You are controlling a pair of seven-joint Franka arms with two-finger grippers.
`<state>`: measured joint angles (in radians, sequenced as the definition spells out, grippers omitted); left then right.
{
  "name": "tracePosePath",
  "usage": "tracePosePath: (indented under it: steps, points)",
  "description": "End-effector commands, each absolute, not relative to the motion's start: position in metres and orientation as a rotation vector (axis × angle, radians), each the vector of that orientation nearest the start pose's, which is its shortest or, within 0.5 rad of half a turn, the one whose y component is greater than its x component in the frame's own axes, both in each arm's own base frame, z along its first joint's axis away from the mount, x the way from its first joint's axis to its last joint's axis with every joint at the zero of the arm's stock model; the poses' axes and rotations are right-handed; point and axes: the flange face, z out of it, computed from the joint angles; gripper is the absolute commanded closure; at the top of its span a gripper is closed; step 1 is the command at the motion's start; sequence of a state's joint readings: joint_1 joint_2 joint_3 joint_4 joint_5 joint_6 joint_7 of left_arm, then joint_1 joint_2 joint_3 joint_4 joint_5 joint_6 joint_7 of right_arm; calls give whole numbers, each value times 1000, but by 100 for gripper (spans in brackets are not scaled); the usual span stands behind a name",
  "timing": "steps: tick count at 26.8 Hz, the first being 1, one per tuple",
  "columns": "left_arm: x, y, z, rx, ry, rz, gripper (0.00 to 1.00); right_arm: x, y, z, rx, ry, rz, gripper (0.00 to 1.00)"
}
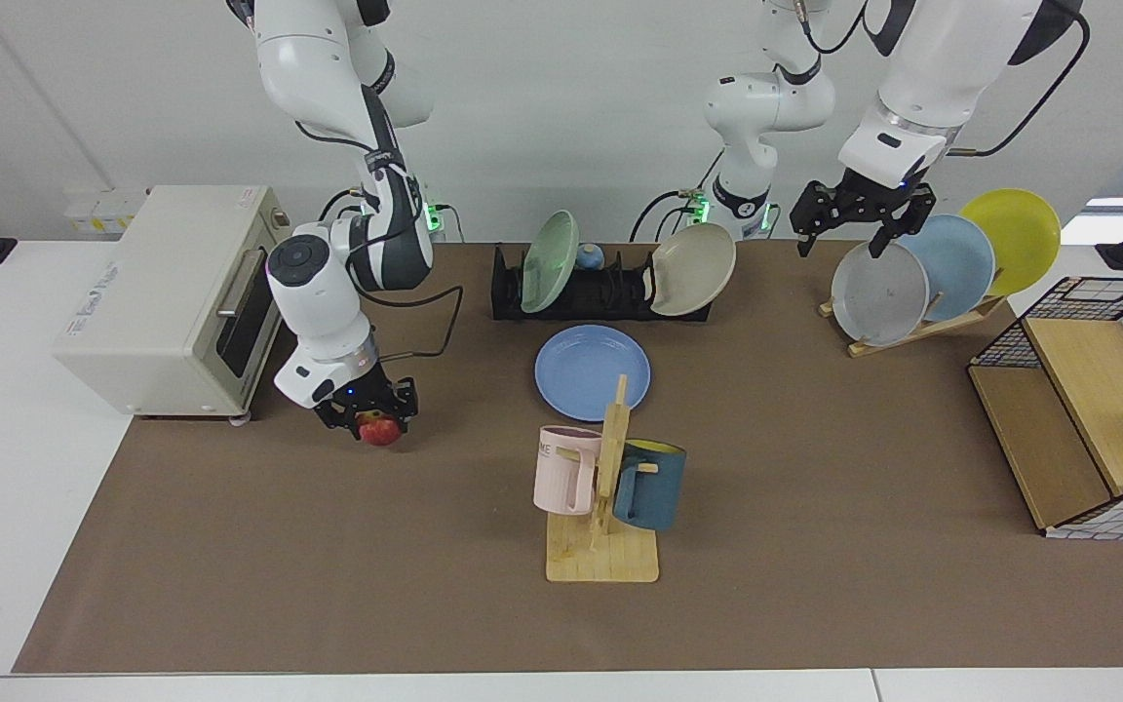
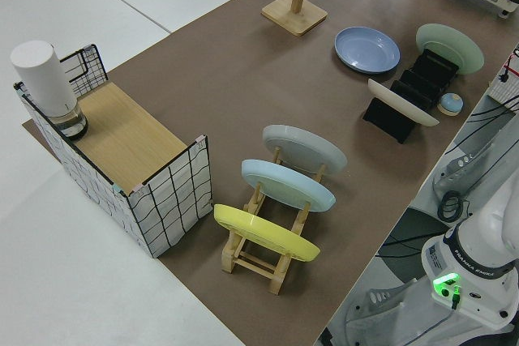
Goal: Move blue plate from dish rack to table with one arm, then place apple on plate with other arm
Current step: 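Carry the red apple with the right gripper toward the blue plate, then lower the apple onto the blue plate and open the right gripper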
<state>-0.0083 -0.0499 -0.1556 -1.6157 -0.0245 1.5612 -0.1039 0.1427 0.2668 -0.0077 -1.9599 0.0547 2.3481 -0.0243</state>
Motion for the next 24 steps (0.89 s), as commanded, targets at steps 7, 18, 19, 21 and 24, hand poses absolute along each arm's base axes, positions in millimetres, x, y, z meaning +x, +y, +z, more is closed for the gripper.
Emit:
tracePosePath:
  steps: [7, 18, 19, 21, 24]
  points:
    - [530, -87, 639, -3140, 85, 20, 0, 576, 196, 411, -3060, -80, -172, 100]
    - [530, -86, 639, -3140, 80, 20, 0, 514, 332, 411, -3030, 36, -155, 100]
    - [530, -86, 639, -3140, 80, 20, 0, 510, 340, 408, -3029, 39, -151, 100]
    - [530, -86, 639, -3140, 80, 20, 0, 501, 356, 401, -3028, 37, -144, 100]
    - [530, -86, 639, -3140, 80, 18, 0, 493, 369, 392, -3026, 31, -143, 100]
